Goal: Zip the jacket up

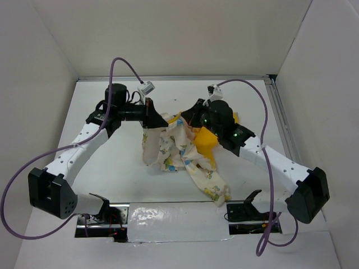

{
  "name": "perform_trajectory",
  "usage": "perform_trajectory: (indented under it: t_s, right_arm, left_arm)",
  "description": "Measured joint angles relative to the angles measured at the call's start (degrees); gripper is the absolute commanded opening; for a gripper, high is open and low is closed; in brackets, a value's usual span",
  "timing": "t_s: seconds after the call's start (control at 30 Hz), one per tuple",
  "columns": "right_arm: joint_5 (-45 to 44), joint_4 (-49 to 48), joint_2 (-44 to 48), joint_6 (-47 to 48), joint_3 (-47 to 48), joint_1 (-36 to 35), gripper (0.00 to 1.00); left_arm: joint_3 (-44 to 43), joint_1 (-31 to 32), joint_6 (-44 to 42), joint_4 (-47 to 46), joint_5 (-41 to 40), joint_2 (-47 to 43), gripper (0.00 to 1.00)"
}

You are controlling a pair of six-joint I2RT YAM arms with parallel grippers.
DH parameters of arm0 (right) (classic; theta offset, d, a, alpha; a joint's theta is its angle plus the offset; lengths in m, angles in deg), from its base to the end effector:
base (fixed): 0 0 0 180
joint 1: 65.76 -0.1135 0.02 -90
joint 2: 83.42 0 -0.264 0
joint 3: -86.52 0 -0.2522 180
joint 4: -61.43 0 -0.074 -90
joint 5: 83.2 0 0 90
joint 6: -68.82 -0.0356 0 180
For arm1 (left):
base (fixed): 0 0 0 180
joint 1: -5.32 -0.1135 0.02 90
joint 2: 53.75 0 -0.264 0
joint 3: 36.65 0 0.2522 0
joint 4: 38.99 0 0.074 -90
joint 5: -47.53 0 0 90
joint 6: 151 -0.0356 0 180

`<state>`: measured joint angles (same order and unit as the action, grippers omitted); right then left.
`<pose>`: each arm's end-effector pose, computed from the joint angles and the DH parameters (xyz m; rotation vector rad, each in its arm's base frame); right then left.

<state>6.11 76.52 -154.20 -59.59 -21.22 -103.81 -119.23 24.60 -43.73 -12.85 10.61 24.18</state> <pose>0.2300 0.1795 0.3435 0.0150 1.9100 0.9209 0.2784 -0.1275 0.3572 0.6809 1.8924 -1.3096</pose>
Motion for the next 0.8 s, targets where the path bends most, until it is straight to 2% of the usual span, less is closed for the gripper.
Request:
perform_trajectory:
  t_s: [0.13, 0.27, 0.37, 0.47, 0.57, 0.67, 0.8]
  right_arm:
    - [-9.66, -0.63, -3.21, 0.42, 0.00, -0.04, 0.00]
    - [-13.00, -1.16, -7.82, 0.61, 0.26, 0.15, 0.00]
    - [-14.93, -0.63, -12.70, 1.01, 3.82, 1.07, 0.00]
    - [-17.57, -0.07, -19.23, 2.03, 9.49, 5.18, 0.00]
    - [-19.71, 1.95, -27.52, 2.54, 16.76, 12.26, 0.00]
    - [-17.14, 4.13, -33.53, 2.19, 22.18, 18.40, 0.00]
    - [-11.45, 6.95, -36.72, 2.10, 25.49, 21.59, 0.00]
  left_arm:
    - [1.33, -0.50, 4.15, 1.92, -3.08, -2.40, 0.00]
    - [5.07, -1.60, 6.32, 2.38, -4.11, -3.89, 0.00]
    - [7.82, -2.49, 7.61, 2.73, -5.64, -4.96, 0.00]
    - [9.27, -3.10, 8.81, 3.21, -7.72, -7.32, 0.00]
    - [10.40, -4.07, 10.01, 3.06, -8.76, -10.03, 0.00]
    - [11.78, -5.81, 10.43, 1.75, -10.88, -10.95, 0.00]
    - [13.51, -9.27, 11.63, 0.76, -13.68, -10.16, 0.00]
